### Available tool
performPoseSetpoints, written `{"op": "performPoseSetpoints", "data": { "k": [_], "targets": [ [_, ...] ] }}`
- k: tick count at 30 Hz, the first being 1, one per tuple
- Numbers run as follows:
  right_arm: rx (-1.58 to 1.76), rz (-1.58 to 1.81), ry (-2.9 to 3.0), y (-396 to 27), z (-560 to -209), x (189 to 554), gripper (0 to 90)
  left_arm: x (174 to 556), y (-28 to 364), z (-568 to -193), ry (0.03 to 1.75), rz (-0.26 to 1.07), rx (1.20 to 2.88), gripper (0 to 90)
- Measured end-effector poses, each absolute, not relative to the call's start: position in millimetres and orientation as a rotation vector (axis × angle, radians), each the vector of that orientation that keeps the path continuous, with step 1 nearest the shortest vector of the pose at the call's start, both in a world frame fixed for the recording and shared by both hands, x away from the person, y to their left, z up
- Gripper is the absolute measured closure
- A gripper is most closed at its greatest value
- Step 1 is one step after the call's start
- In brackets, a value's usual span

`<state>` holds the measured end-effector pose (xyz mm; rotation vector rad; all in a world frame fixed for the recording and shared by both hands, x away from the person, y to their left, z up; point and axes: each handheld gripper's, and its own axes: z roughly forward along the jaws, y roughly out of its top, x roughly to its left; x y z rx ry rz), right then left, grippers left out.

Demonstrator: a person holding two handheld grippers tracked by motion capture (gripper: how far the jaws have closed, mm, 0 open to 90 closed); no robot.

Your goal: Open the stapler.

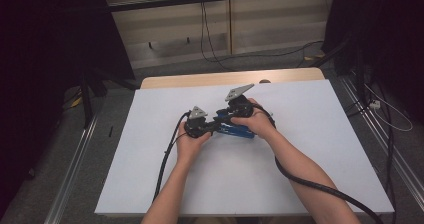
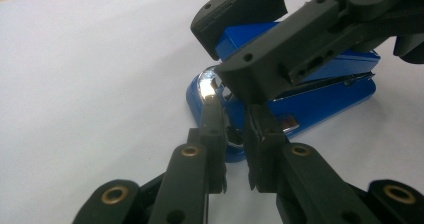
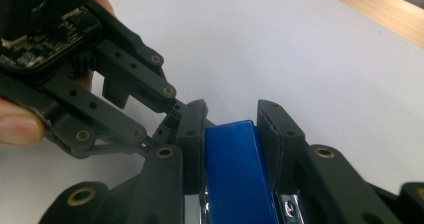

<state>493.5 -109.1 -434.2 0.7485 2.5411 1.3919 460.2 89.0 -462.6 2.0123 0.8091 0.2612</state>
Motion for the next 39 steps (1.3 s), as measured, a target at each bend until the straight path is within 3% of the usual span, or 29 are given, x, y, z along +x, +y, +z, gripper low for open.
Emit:
{"op": "performPoseSetpoints", "data": {
  "k": [6, 9, 15, 34, 36, 37, 39],
  "targets": [
    [0.741, 1.420, 2.558, -108.4, -432.1, 492.4, 65.9, 457.3, 92.9, -460.0, 0.801, 0.240, 1.994, 76.0],
    [0.753, 1.419, 2.557, -109.1, -430.7, 493.4, 65.9, 455.7, 87.8, -461.0, 0.790, 0.247, 2.005, 62.9],
    [0.744, 1.365, 2.566, -105.0, -433.7, 493.7, 65.9, 460.3, 81.2, -464.6, 0.786, 0.280, 2.020, 59.1],
    [0.775, 1.345, 2.555, -104.3, -431.3, 492.6, 66.4, 460.0, 81.6, -466.6, 0.834, 0.245, 2.000, 59.3],
    [0.804, 1.421, 2.520, -110.4, -425.1, 493.0, 66.5, 461.4, 84.9, -466.6, 0.860, 0.221, 1.983, 61.6],
    [0.823, 1.443, 2.513, -117.2, -419.3, 493.7, 66.5, 461.7, 86.3, -467.1, 0.856, 0.216, 1.980, 67.2],
    [0.758, 1.430, 2.521, -124.4, -406.0, 491.4, 66.8, 461.1, 85.9, -466.3, 0.854, 0.224, 1.988, 67.4]
  ]
}}
